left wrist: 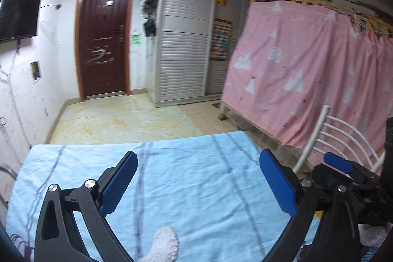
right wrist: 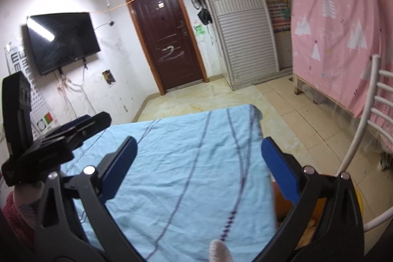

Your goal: Collect trash

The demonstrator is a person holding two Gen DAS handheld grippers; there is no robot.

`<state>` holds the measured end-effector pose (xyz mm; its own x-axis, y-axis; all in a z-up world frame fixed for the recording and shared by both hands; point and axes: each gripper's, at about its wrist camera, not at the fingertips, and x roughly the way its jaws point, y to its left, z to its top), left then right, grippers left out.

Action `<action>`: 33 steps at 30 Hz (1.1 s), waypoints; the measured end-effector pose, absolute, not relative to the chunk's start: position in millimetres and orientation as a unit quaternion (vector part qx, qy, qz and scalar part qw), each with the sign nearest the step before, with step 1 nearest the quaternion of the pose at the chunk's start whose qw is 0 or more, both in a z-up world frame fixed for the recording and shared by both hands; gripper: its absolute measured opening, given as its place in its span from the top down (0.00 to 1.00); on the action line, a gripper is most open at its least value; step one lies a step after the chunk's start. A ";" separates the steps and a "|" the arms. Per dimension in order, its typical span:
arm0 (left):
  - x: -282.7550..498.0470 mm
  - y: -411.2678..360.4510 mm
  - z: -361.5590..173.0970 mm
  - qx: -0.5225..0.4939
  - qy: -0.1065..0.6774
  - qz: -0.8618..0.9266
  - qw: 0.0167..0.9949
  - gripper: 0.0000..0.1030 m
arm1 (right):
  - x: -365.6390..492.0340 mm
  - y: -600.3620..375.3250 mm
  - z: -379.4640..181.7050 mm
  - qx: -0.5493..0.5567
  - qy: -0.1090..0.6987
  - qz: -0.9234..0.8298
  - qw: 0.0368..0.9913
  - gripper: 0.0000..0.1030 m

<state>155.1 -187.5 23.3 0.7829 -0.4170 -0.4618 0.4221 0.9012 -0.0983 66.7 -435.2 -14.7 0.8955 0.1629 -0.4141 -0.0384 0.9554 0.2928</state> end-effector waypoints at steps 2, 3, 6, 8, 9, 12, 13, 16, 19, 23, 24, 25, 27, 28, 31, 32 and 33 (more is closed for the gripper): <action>155.8 -173.6 24.1 -0.002 0.242 -0.205 0.948 0.12 | 68.9 -428.2 -11.2 0.135 0.220 0.058 0.964 0.06; 156.5 -167.4 24.4 -0.004 0.242 -0.197 0.950 0.12 | 70.3 -423.2 -10.1 0.131 0.220 0.064 0.964 0.06; 156.4 -151.5 25.3 -0.005 0.242 -0.175 0.954 0.12 | 71.4 -408.3 -7.1 0.115 0.215 0.076 0.967 0.06; 156.6 -141.7 26.2 -0.006 0.242 -0.162 0.957 0.12 | 70.9 -401.9 -5.1 0.110 0.210 0.083 0.968 0.06; 156.8 -136.7 26.8 -0.008 0.241 -0.156 0.958 0.12 | 71.0 -397.0 -3.5 0.107 0.205 0.089 0.969 0.06; 155.8 -122.9 28.6 -0.013 0.241 -0.142 0.960 0.12 | 70.5 -386.1 -0.6 0.101 0.194 0.104 0.970 0.06; 155.6 -119.0 29.6 -0.013 0.240 -0.138 0.961 0.12 | 69.4 -380.5 -0.1 0.098 0.189 0.108 0.971 0.06; 152.6 -111.0 30.6 -0.007 0.236 -0.124 0.964 0.12 | 69.6 -369.8 2.5 0.086 0.176 0.120 0.973 0.06; 149.7 -104.0 31.2 -0.002 0.231 -0.110 0.967 0.12 | 70.0 -359.9 3.9 0.078 0.166 0.131 0.974 0.06; 148.0 -95.1 32.4 -0.001 0.229 -0.101 0.968 0.12 | 72.9 -345.6 5.1 0.060 0.170 0.140 0.974 0.06; 147.8 -93.6 32.7 0.000 0.229 -0.099 0.968 0.12 | 73.3 -344.7 5.3 0.057 0.170 0.141 0.974 0.06; 146.9 -91.8 32.8 0.000 0.228 -0.097 0.969 0.12 | 73.2 -343.1 6.3 0.054 0.169 0.142 0.974 0.06; 146.5 -88.3 33.1 -0.002 0.227 -0.095 0.969 0.12 | 73.0 -339.1 8.0 0.052 0.168 0.145 0.974 0.06; 146.3 -87.3 33.6 -0.002 0.227 -0.094 0.969 0.12 | 73.0 -337.4 8.9 0.051 0.167 0.146 0.974 0.06; 144.5 -86.3 33.7 -0.001 0.226 -0.091 0.970 0.12 | 72.0 -332.8 12.4 0.049 0.164 0.147 0.974 0.06; 144.2 -86.6 34.4 0.000 0.225 -0.090 0.970 0.12 | 71.9 -331.8 13.5 0.049 0.163 0.147 0.974 0.06; 144.9 -85.8 34.5 0.000 0.225 -0.089 0.970 0.12 | 71.3 -330.9 14.9 0.048 0.161 0.147 0.975 0.06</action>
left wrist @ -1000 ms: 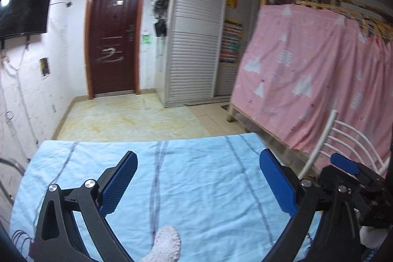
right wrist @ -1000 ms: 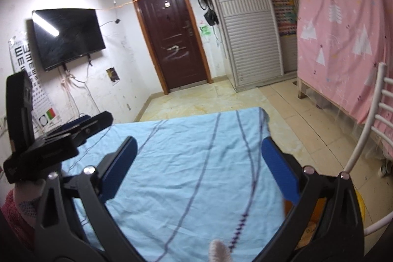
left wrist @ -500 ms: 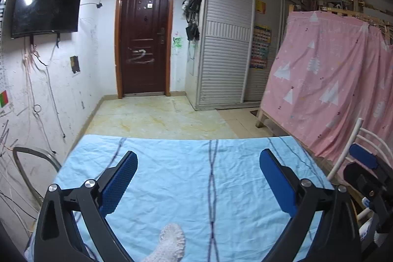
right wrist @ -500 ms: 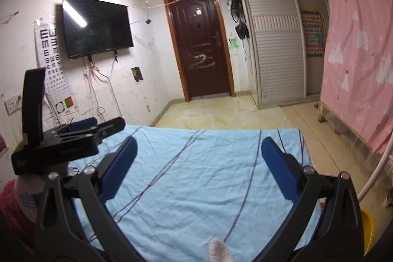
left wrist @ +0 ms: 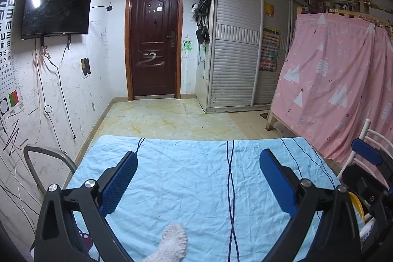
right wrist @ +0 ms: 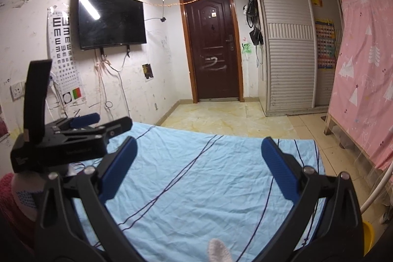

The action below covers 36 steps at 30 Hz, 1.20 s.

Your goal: Collect trash

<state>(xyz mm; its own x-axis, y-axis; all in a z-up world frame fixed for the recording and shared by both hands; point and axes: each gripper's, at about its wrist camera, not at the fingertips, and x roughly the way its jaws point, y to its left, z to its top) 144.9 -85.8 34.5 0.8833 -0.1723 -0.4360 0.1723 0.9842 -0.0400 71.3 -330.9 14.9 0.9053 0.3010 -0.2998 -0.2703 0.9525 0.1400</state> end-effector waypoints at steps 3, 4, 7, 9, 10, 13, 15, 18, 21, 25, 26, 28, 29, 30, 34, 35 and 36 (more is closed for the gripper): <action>144.6 -84.2 35.0 -0.002 0.224 -0.089 0.971 0.12 | 69.4 -330.4 17.1 0.047 0.158 0.150 0.975 0.06; 144.6 -84.2 34.9 -0.001 0.224 -0.088 0.971 0.12 | 68.9 -329.7 16.9 0.046 0.157 0.150 0.975 0.06; 143.5 -83.2 34.0 0.002 0.224 -0.088 0.971 0.12 | 69.2 -327.6 17.2 0.041 0.158 0.151 0.975 0.06; 143.6 -83.0 34.4 0.003 0.223 -0.086 0.971 0.12 | 68.4 -327.3 18.3 0.040 0.157 0.152 0.975 0.06; 143.5 -83.2 34.5 0.003 0.223 -0.086 0.971 0.12 | 68.1 -327.5 18.8 0.041 0.156 0.152 0.975 0.06; 142.8 -84.8 33.8 0.004 0.223 -0.083 0.971 0.12 | 67.6 -327.3 18.6 0.040 0.156 0.152 0.975 0.06; 142.3 -85.8 33.5 0.008 0.222 -0.080 0.972 0.12 | 67.8 -326.7 18.7 0.039 0.158 0.152 0.975 0.06; 140.8 -86.7 33.3 0.013 0.220 -0.078 0.972 0.12 | 68.1 -326.2 19.0 0.039 0.157 0.153 0.975 0.06; 140.6 -86.9 33.4 0.013 0.220 -0.078 0.972 0.12 | 68.5 -326.2 18.1 0.041 0.156 0.153 0.975 0.06; 140.5 -87.8 33.8 0.017 0.220 -0.074 0.973 0.12 | 68.9 -325.7 17.5 0.039 0.156 0.152 0.975 0.06; 140.5 -87.5 33.8 0.017 0.220 -0.074 0.973 0.12 | 68.9 -325.8 17.6 0.040 0.156 0.153 0.975 0.06; 140.2 -87.9 33.8 0.016 0.219 -0.074 0.973 0.12 | 68.5 -326.3 17.0 0.041 0.155 0.153 0.975 0.06; 140.5 -88.3 33.3 0.017 0.220 -0.074 0.973 0.12 | 68.5 -326.3 16.9 0.040 0.155 0.153 0.975 0.06; 140.6 -88.0 33.2 0.017 0.220 -0.074 0.972 0.12 | 68.8 -326.1 16.4 0.040 0.155 0.153 0.975 0.06; 140.1 -89.1 33.0 0.019 0.220 -0.073 0.973 0.12 | 67.9 -326.0 17.2 0.038 0.156 0.152 0.975 0.06; 139.8 -89.5 33.0 0.019 0.220 -0.073 0.973 0.12 | 67.8 -326.5 17.6 0.039 0.155 0.153 0.975 0.06; 139.9 -89.5 33.0 0.019 0.219 -0.073 0.973 0.12 | 67.6 -327.3 17.8 0.040 0.154 0.153 0.975 0.06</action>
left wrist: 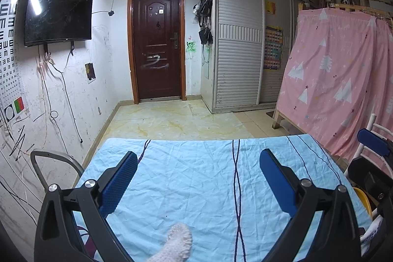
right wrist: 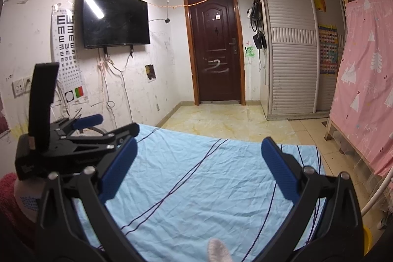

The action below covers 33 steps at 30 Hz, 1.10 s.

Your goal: Collect trash

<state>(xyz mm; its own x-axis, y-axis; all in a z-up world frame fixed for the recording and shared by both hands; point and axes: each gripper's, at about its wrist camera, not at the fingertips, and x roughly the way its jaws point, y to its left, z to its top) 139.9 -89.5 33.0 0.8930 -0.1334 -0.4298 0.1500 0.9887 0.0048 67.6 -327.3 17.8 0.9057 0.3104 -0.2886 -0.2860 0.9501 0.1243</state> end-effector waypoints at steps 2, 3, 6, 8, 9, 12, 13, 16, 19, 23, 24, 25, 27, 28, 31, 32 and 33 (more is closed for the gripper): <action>140.1 -90.2 32.5 0.022 0.219 -0.071 0.973 0.12 | 67.4 -328.0 17.6 0.040 0.154 0.153 0.975 0.06; 140.0 -90.4 32.2 0.023 0.219 -0.070 0.973 0.12 | 67.5 -328.0 17.6 0.040 0.155 0.153 0.975 0.06; 140.6 -90.6 31.7 0.024 0.221 -0.071 0.972 0.12 | 67.3 -328.9 18.1 0.040 0.158 0.155 0.974 0.06; 141.1 -90.8 31.3 0.023 0.222 -0.071 0.972 0.12 | 66.9 -329.6 18.9 0.041 0.156 0.155 0.975 0.06; 141.3 -90.8 31.0 0.022 0.223 -0.071 0.972 0.12 | 67.0 -329.7 19.3 0.041 0.156 0.156 0.974 0.06; 142.4 -92.9 29.5 0.024 0.225 -0.071 0.971 0.12 | 66.8 -329.7 19.2 0.042 0.157 0.157 0.974 0.06; 142.4 -93.2 29.0 0.024 0.226 -0.071 0.971 0.12 | 67.3 -329.3 19.5 0.042 0.158 0.158 0.974 0.06; 141.7 -95.0 28.5 0.029 0.223 -0.070 0.972 0.12 | 67.0 -328.7 19.9 0.041 0.158 0.158 0.974 0.06; 141.2 -95.7 28.1 0.030 0.224 -0.071 0.972 0.12 | 67.0 -328.8 19.9 0.041 0.158 0.158 0.974 0.06; 139.3 -98.6 27.3 0.038 0.221 -0.073 0.972 0.12 | 66.7 -328.8 20.9 0.040 0.159 0.157 0.974 0.06; 138.9 -99.2 27.3 0.039 0.220 -0.072 0.972 0.12 | 66.8 -328.7 20.8 0.040 0.158 0.157 0.974 0.06; 138.2 -99.5 27.4 0.039 0.218 -0.070 0.973 0.12 | 66.9 -328.7 20.5 0.041 0.158 0.157 0.974 0.06; 137.6 -100.5 27.9 0.043 0.217 -0.071 0.973 0.12 | 67.0 -328.3 20.9 0.040 0.158 0.157 0.974 0.06; 137.5 -100.6 27.7 0.043 0.217 -0.071 0.973 0.12 | 67.2 -328.2 21.1 0.039 0.159 0.156 0.974 0.06; 137.7 -100.9 28.2 0.041 0.220 -0.072 0.972 0.12 | 67.9 -328.1 21.0 0.040 0.161 0.156 0.974 0.06; 137.9 -101.2 28.3 0.041 0.220 -0.070 0.972 0.12 | 68.3 -328.1 21.1 0.039 0.161 0.156 0.974 0.06; 138.0 -100.9 28.4 0.041 0.221 -0.070 0.972 0.12 | 68.4 -328.3 22.2 0.039 0.161 0.156 0.974 0.06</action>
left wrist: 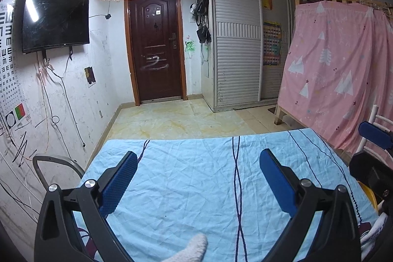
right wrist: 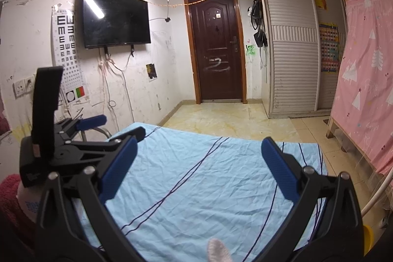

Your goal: Collect trash

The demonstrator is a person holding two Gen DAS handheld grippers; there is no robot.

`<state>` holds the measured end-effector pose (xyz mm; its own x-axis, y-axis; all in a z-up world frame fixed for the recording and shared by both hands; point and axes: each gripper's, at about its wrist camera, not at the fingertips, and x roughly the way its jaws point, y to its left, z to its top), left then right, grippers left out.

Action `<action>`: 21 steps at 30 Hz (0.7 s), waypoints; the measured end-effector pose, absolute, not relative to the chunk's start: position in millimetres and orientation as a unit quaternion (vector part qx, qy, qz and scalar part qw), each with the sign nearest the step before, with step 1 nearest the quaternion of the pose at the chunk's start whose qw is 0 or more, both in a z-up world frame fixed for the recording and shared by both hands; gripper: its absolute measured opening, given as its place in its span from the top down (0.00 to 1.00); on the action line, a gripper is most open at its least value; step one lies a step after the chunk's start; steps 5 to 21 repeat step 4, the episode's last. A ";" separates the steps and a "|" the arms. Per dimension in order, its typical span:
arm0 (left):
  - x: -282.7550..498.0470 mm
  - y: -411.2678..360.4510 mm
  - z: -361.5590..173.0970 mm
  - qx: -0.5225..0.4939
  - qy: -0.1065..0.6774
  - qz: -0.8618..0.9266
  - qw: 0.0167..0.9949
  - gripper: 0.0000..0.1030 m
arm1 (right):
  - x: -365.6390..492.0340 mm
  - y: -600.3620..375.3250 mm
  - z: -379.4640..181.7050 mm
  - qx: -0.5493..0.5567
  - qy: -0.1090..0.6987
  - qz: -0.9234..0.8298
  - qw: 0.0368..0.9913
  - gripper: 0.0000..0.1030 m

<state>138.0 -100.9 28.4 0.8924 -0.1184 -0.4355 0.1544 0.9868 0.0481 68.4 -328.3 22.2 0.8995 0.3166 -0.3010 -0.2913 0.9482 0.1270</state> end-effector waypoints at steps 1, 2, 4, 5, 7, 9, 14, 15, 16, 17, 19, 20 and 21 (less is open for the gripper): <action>139.2 -99.9 28.8 0.039 0.222 -0.071 0.972 0.12 | 68.4 -328.2 21.2 0.040 0.161 0.156 0.974 0.06; 139.9 -99.3 28.2 0.036 0.224 -0.071 0.971 0.12 | 68.7 -328.3 21.6 0.042 0.161 0.157 0.974 0.06; 141.4 -99.0 27.7 0.034 0.227 -0.072 0.971 0.12 | 69.0 -327.6 19.9 0.041 0.162 0.156 0.973 0.06; 141.4 -99.0 27.7 0.034 0.227 -0.072 0.971 0.12 | 69.0 -327.6 19.9 0.041 0.162 0.156 0.973 0.06; 141.4 -99.0 27.7 0.034 0.227 -0.072 0.971 0.12 | 69.0 -327.6 19.9 0.041 0.162 0.156 0.973 0.06; 141.4 -99.0 27.7 0.034 0.227 -0.072 0.971 0.12 | 69.0 -327.6 19.9 0.041 0.162 0.156 0.973 0.06; 141.4 -99.0 27.7 0.034 0.227 -0.072 0.971 0.12 | 69.0 -327.6 19.9 0.041 0.162 0.156 0.973 0.06; 141.4 -99.0 27.7 0.034 0.227 -0.072 0.971 0.12 | 69.0 -327.6 19.9 0.041 0.162 0.156 0.973 0.06; 141.4 -99.0 27.7 0.034 0.227 -0.072 0.971 0.12 | 69.0 -327.6 19.9 0.041 0.162 0.156 0.973 0.06; 141.4 -99.0 27.7 0.034 0.227 -0.072 0.971 0.12 | 69.0 -327.6 19.9 0.041 0.162 0.156 0.973 0.06; 141.4 -99.0 27.7 0.034 0.227 -0.072 0.971 0.12 | 69.0 -327.6 19.9 0.041 0.162 0.156 0.973 0.06; 141.4 -99.0 27.7 0.034 0.227 -0.072 0.971 0.12 | 69.0 -327.6 19.9 0.041 0.162 0.156 0.973 0.06; 141.4 -99.0 27.7 0.034 0.227 -0.072 0.971 0.12 | 69.0 -327.6 19.9 0.041 0.162 0.156 0.973 0.06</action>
